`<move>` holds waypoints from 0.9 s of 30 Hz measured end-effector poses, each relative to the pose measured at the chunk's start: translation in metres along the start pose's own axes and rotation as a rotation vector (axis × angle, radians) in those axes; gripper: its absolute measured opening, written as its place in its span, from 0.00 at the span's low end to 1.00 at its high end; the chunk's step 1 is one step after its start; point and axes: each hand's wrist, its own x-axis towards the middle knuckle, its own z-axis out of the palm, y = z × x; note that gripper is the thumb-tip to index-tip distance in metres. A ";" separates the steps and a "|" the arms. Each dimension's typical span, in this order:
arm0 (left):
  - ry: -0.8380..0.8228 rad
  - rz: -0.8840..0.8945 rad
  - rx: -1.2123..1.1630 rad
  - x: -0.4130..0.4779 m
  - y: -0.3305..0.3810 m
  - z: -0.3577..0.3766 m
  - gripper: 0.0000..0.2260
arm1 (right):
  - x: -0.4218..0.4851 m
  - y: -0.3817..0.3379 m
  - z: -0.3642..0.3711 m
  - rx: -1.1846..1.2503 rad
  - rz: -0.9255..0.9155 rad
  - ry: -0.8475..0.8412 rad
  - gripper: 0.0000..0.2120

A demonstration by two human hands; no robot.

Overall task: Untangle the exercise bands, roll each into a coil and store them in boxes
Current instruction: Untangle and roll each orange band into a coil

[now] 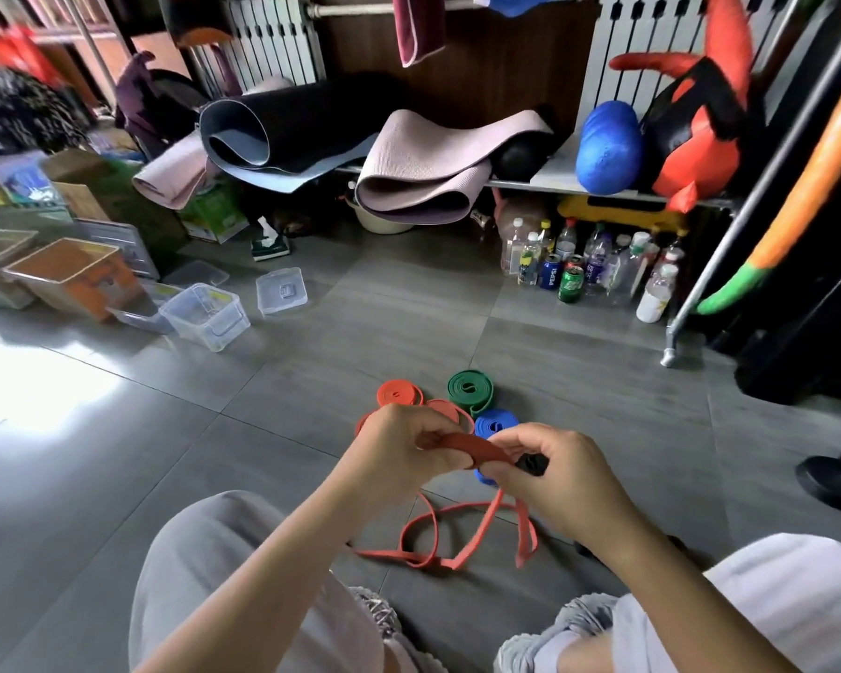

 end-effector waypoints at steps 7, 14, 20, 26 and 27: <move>0.068 -0.170 -0.794 -0.013 -0.010 0.037 0.10 | -0.016 -0.004 0.013 0.499 0.099 0.108 0.10; 0.089 -0.185 -0.510 -0.015 -0.009 0.038 0.07 | -0.020 0.004 0.009 0.182 -0.006 0.123 0.15; -0.009 0.131 0.593 -0.013 0.007 0.022 0.09 | -0.020 0.003 0.008 -0.238 -0.131 -0.014 0.11; 0.032 0.245 0.527 -0.009 0.011 0.015 0.09 | -0.016 0.001 0.000 -0.138 -0.108 0.085 0.06; 0.067 0.246 0.444 -0.010 0.010 0.013 0.08 | -0.015 0.000 -0.003 -0.132 -0.117 0.085 0.07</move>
